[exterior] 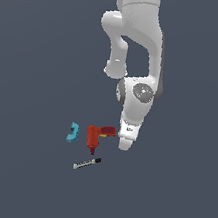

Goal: Pick up a designated object from a clutter of objects.

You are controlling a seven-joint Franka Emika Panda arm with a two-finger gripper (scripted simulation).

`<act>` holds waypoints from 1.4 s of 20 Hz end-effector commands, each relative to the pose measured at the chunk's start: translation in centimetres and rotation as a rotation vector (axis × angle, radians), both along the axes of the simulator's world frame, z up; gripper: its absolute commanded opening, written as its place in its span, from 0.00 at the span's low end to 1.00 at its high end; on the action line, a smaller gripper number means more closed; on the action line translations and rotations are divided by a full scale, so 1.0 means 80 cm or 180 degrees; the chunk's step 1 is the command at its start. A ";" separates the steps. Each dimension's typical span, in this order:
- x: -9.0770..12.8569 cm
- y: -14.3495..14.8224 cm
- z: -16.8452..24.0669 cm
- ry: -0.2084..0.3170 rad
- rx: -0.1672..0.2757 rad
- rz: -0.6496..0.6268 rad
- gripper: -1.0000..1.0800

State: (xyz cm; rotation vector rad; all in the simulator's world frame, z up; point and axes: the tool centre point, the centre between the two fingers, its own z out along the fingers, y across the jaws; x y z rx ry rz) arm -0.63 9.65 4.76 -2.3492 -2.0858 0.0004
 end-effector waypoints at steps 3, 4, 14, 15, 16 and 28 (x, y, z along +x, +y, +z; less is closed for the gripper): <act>-0.007 -0.015 0.021 -0.0006 -0.0002 -0.0001 0.00; -0.010 -0.020 0.027 -0.0006 -0.0002 -0.0001 0.00; -0.043 -0.082 0.109 -0.0006 -0.0002 -0.0001 0.00; -0.047 -0.089 0.118 -0.0005 0.0000 0.0000 0.00; -0.051 -0.096 0.128 -0.0005 0.0002 0.0000 0.00; -0.099 -0.190 0.255 -0.0006 0.0018 0.0002 0.00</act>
